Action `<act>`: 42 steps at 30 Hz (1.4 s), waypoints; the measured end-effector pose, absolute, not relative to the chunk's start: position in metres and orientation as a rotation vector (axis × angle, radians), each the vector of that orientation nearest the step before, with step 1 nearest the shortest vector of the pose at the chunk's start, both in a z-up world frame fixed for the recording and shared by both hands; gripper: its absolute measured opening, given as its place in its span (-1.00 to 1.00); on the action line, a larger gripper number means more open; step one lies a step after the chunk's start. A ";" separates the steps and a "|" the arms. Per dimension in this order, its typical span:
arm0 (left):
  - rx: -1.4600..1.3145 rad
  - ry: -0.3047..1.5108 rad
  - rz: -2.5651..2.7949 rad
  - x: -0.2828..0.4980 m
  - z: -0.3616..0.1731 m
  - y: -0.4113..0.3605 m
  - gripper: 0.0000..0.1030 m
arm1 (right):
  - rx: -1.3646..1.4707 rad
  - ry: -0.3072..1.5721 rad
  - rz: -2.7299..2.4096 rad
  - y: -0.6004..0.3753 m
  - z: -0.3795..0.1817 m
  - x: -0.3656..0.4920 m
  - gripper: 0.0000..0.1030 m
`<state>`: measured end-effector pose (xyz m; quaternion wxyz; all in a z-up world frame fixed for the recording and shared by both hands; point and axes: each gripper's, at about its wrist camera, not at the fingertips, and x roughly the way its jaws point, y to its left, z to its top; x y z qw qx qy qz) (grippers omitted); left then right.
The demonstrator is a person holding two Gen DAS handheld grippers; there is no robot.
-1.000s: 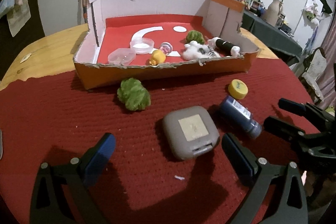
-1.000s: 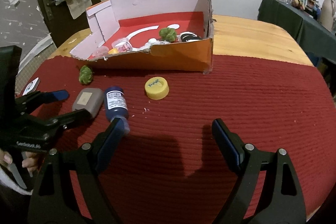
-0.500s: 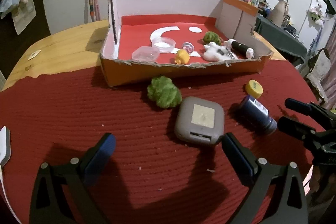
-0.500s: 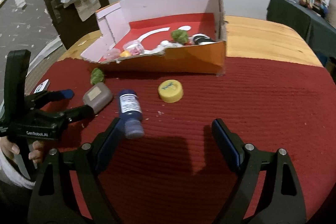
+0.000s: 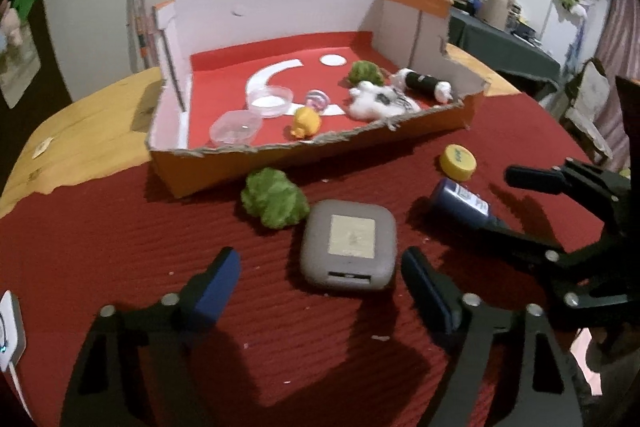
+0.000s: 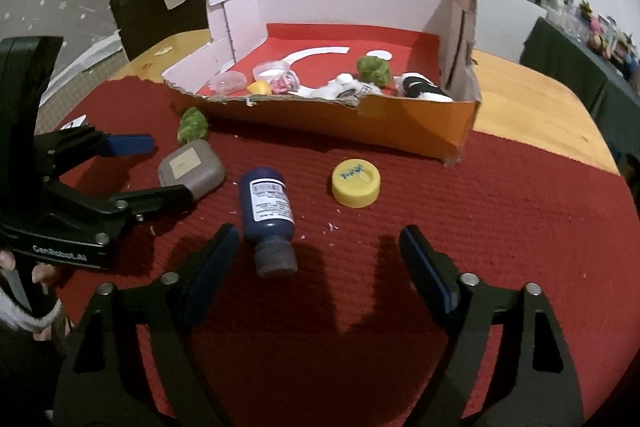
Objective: Organize objects
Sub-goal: 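Grasp the grey square case with the left gripper while the right grasps the blue bottle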
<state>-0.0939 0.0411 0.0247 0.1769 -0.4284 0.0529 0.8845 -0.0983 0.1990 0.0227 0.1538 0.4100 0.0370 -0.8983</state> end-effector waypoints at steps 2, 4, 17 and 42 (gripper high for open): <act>-1.218 0.146 2.479 -0.096 0.023 0.043 0.39 | 1.180 0.124 -2.565 0.196 0.021 -0.101 0.38; -1.212 0.153 2.475 -0.096 0.022 0.044 0.37 | 1.183 0.139 -2.554 0.193 0.021 -0.103 0.24; -1.192 0.158 2.425 -0.106 0.021 0.050 0.21 | 1.211 0.230 -2.513 0.176 0.016 -0.117 -0.08; -1.076 0.065 2.443 -0.077 0.049 0.042 0.00 | 1.094 0.093 -2.514 0.177 0.050 -0.095 -0.49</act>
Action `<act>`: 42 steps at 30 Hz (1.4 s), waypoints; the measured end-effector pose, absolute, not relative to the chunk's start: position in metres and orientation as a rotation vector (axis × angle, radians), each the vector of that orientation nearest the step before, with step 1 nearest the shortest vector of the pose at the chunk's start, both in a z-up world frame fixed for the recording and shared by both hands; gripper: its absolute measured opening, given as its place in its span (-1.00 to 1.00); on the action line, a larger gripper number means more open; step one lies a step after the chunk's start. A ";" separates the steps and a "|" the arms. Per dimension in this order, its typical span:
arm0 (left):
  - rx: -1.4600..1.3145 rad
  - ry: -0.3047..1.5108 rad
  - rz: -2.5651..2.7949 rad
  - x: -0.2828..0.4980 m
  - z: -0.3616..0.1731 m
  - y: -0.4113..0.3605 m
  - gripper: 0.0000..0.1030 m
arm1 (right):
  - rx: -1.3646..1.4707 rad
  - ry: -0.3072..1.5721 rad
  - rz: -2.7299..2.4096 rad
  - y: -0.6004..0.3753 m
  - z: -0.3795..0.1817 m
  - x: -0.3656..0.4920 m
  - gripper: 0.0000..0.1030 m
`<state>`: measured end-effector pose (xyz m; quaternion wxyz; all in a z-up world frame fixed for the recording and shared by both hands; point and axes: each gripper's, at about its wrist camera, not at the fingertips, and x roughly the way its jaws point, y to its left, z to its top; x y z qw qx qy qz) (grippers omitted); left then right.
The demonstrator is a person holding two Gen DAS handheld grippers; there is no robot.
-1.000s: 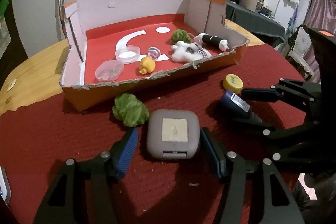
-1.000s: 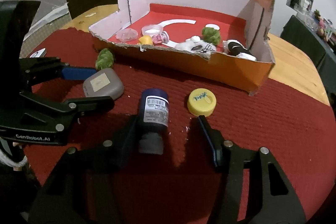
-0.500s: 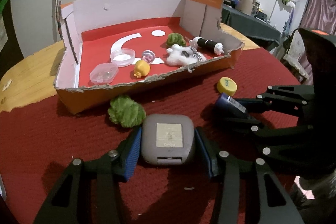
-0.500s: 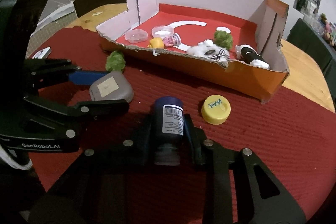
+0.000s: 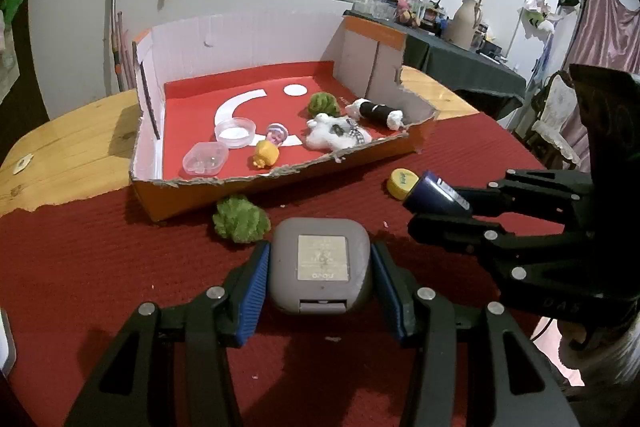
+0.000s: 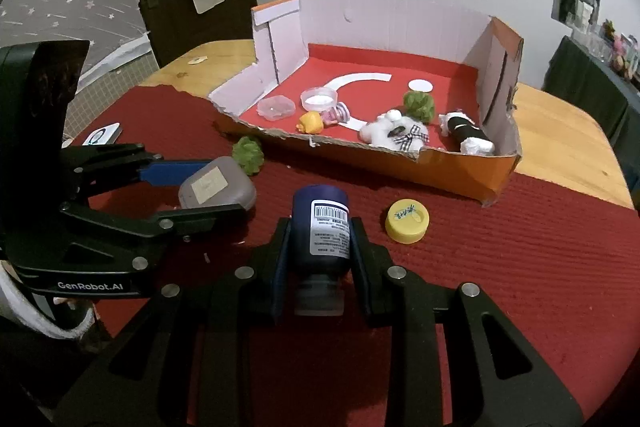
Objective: Organize objects
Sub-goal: 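Grasp the grey square case with the left gripper while the right grasps the blue bottle, then carry the grey case and blue bottle into the cardboard box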
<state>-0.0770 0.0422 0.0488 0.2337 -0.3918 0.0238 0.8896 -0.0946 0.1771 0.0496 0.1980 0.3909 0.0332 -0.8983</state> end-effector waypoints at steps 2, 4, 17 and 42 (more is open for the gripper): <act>-1.071 0.063 2.443 -0.074 0.050 0.042 0.00 | 1.092 0.087 -2.514 0.177 0.050 -0.092 -0.49; -1.069 0.061 2.445 -0.071 0.051 0.042 0.00 | 1.090 0.085 -2.517 0.177 0.050 -0.089 -0.49; -1.052 0.058 2.453 -0.065 0.055 0.041 0.00 | 1.086 0.085 -2.521 0.176 0.053 -0.083 -0.49; -1.080 0.317 2.620 -0.185 0.113 0.047 0.00 | 1.117 0.339 -2.639 0.171 0.138 -0.194 -0.49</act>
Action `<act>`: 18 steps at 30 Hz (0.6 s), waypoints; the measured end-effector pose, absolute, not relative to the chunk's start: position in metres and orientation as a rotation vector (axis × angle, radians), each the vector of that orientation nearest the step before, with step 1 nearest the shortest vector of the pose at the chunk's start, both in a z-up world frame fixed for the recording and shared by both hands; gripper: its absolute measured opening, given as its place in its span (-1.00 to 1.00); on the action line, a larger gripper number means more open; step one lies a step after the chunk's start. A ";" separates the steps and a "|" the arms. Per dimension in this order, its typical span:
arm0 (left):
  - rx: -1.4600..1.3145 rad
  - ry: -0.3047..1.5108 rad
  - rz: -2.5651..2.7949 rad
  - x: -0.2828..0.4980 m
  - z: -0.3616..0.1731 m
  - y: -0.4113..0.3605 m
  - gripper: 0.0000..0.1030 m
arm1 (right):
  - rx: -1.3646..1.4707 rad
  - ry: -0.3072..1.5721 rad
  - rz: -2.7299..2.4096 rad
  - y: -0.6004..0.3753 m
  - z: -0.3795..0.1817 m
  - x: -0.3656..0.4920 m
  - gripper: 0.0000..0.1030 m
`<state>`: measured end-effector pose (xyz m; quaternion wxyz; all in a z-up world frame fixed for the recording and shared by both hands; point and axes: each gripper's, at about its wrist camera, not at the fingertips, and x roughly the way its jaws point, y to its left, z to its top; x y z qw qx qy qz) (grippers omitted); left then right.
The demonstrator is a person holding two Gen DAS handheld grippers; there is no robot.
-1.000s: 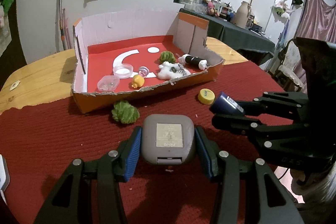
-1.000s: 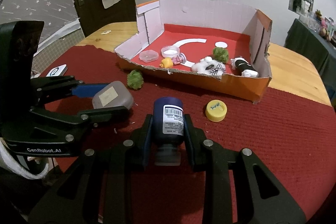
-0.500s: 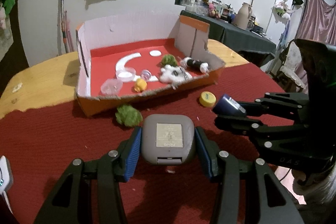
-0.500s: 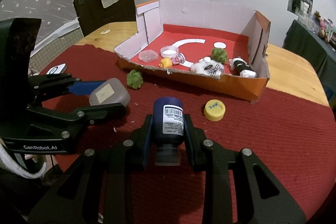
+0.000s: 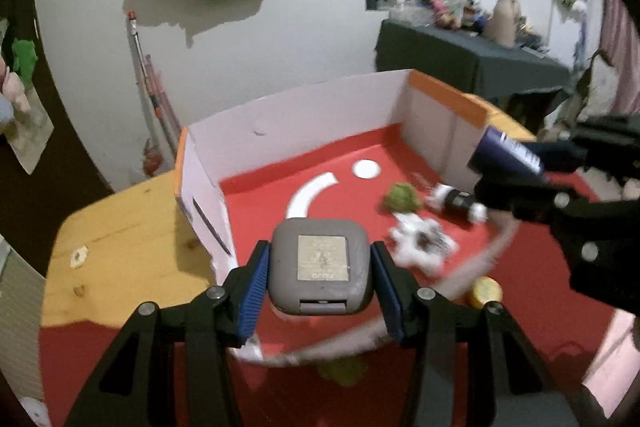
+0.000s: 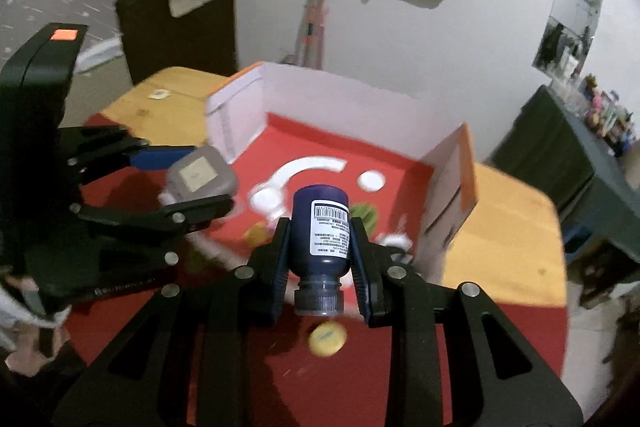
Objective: Organize objects
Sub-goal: 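Carry the grey case and blue bottle into the cardboard box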
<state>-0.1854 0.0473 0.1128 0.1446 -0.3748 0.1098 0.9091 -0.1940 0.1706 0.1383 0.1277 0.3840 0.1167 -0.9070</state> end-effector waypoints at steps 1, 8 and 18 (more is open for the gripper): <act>-1.093 0.321 2.620 -0.193 0.112 0.048 0.00 | 1.135 0.351 -2.645 0.171 0.138 -0.205 -0.49; -1.208 0.317 2.610 -0.250 0.097 0.049 0.01 | 1.266 0.422 -2.654 0.171 0.122 -0.266 -0.49; -1.320 0.374 2.588 -0.295 0.067 0.061 0.01 | 1.408 0.423 -2.639 0.183 0.091 -0.324 -0.49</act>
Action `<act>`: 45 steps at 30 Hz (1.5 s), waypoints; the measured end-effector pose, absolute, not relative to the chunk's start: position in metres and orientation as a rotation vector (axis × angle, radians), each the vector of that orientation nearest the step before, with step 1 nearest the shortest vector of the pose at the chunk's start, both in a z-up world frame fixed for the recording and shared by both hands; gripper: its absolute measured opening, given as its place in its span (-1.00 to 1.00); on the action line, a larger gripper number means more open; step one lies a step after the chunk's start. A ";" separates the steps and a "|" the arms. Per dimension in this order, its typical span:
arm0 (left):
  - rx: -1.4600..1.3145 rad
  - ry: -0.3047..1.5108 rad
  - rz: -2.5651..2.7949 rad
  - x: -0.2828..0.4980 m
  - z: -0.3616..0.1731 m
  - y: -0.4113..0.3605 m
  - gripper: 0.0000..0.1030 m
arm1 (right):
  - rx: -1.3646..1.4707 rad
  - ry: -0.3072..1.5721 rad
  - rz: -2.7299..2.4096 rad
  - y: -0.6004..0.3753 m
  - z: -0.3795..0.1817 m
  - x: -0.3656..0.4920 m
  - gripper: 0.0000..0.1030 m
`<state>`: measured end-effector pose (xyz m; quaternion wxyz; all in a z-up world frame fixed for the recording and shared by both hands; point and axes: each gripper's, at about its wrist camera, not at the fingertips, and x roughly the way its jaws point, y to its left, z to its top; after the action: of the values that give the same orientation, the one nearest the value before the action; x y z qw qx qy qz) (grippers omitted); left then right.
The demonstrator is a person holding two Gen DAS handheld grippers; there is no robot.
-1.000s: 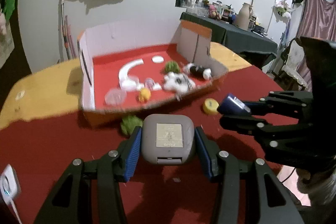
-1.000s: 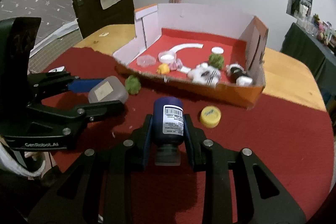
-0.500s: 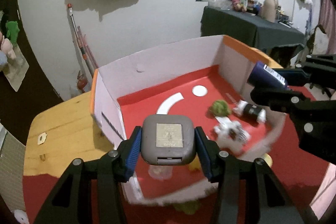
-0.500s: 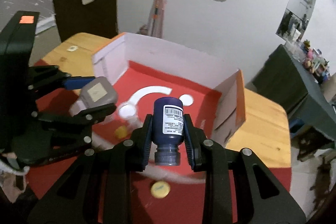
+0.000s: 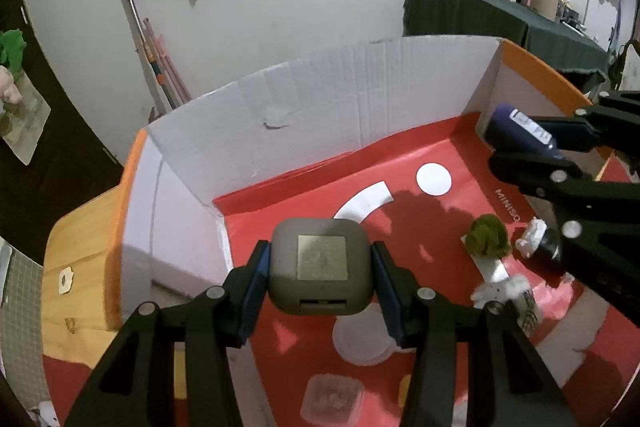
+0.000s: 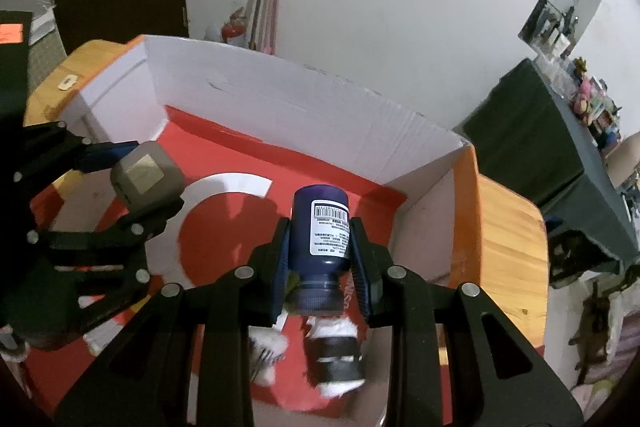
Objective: Organize objects
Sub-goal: 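Carry the grey case and blue bottle into the cardboard box, then lower the grey case and blue bottle onto the box floor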
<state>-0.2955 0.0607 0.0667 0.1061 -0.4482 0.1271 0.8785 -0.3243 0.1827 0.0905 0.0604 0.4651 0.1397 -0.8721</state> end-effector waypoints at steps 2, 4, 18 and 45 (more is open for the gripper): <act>-1.330 0.389 2.589 -0.300 0.063 0.063 0.01 | 1.426 0.431 -2.636 0.184 0.085 -0.329 -0.49; -1.337 0.396 2.590 -0.303 0.061 0.065 0.01 | 1.441 0.434 -2.631 0.185 0.081 -0.333 -0.49; -1.447 0.377 2.561 -0.321 0.040 0.072 0.01 | 1.589 0.474 -2.578 0.191 0.047 -0.358 -0.49; -1.515 0.268 2.502 -0.314 0.036 0.068 0.02 | 1.656 0.518 -2.517 0.193 0.024 -0.357 -0.48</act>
<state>-0.3138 0.0676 0.0364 0.1020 -0.5131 0.0908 0.8474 -0.3568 0.1928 0.0240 0.0421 0.5411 0.1693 -0.8226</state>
